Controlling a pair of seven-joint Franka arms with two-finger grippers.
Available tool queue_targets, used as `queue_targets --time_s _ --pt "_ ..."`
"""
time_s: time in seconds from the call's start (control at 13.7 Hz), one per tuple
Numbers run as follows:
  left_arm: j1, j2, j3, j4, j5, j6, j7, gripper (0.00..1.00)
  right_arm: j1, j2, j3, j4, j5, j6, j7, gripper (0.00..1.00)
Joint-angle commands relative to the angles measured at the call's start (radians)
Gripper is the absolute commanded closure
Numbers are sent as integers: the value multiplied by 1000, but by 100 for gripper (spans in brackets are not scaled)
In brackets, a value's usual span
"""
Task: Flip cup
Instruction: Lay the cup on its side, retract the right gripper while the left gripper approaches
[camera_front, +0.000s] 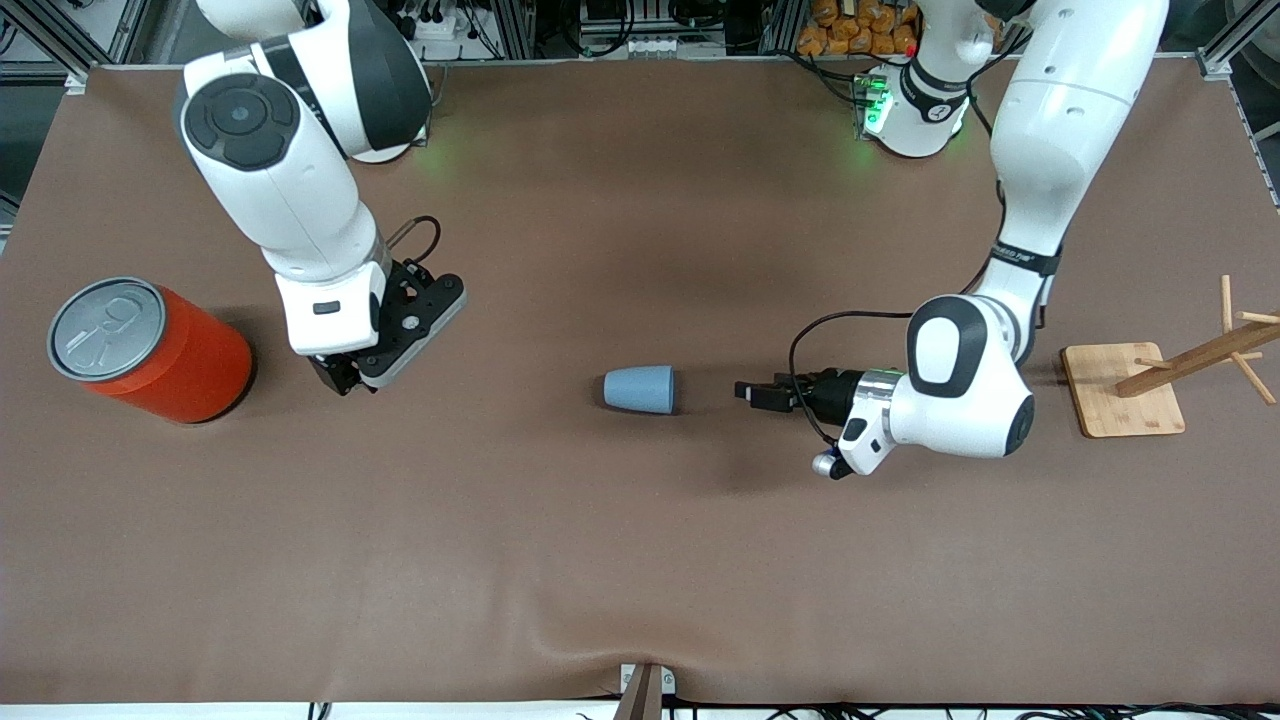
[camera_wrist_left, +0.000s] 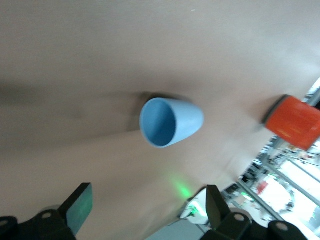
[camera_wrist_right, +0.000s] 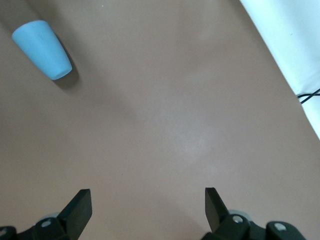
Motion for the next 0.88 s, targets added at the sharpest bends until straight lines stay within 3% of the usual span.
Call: queue_targets --time_s 0.0,0.15,0.44,0.8 --pt "-29 24 -2 7 -77 38 43 0 -29 -10 15 -19 21 -11 16 0" --pt "-30 55 -2 10 -124 52 122 0 -69 -7 14 -21 140 -2 21 0" --pt "-41 79 -2 7 -152 59 214 0 -175 42 15 -19 274 50 42 0" --pt "-109 124 -2 12 -193 171 214 0 -202 59 12 -19 293 48 168 0"
